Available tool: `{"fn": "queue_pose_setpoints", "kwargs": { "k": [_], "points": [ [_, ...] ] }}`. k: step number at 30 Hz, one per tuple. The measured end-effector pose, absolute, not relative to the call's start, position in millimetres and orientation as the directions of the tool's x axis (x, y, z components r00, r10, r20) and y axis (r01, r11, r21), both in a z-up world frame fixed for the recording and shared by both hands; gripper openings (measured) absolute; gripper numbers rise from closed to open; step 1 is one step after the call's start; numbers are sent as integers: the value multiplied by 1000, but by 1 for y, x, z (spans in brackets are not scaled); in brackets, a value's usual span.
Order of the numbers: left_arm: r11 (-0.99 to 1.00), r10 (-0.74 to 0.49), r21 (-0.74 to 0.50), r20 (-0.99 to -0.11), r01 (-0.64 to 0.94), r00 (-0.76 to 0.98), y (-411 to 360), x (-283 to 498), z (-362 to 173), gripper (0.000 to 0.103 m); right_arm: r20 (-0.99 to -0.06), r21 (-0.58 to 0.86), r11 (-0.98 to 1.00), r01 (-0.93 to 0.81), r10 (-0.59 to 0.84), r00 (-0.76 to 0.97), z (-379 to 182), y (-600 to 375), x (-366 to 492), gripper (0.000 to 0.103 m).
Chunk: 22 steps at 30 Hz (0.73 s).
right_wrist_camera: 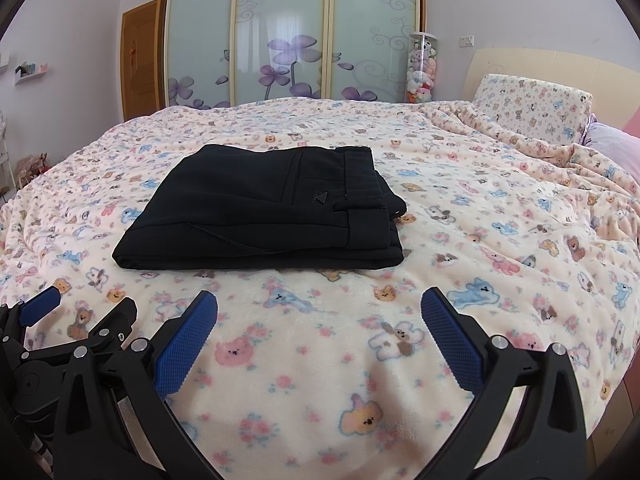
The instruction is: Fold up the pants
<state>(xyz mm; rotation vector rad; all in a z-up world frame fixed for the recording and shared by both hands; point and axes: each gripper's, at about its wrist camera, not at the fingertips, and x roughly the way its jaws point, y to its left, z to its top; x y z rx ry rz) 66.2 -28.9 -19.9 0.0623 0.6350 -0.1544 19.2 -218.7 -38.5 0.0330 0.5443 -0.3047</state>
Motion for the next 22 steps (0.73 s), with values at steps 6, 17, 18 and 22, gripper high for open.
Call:
{"fn": "queue_pose_setpoints", "kwargs": {
  "k": [6,17,18,22],
  "points": [
    [987,-119,14,-591,158,798,-30,65,-20,101,-515,-49,955,294,-276,812,-38,-219,19,102],
    [989,-121,0,-593,151,796,-24,67,-20,101,-515,-49,955,292,-275,812,-38,-220,20,102],
    [988,-123,-1,-594,153,795,-22,69,-20,101,-515,-49,955,292,-275,812,-38,-220,20,102],
    [988,-126,-6,-595,153,793,-21,70,-19,101,-515,-50,955,291,-274,812,-38,-221,20,102]
  ]
}}
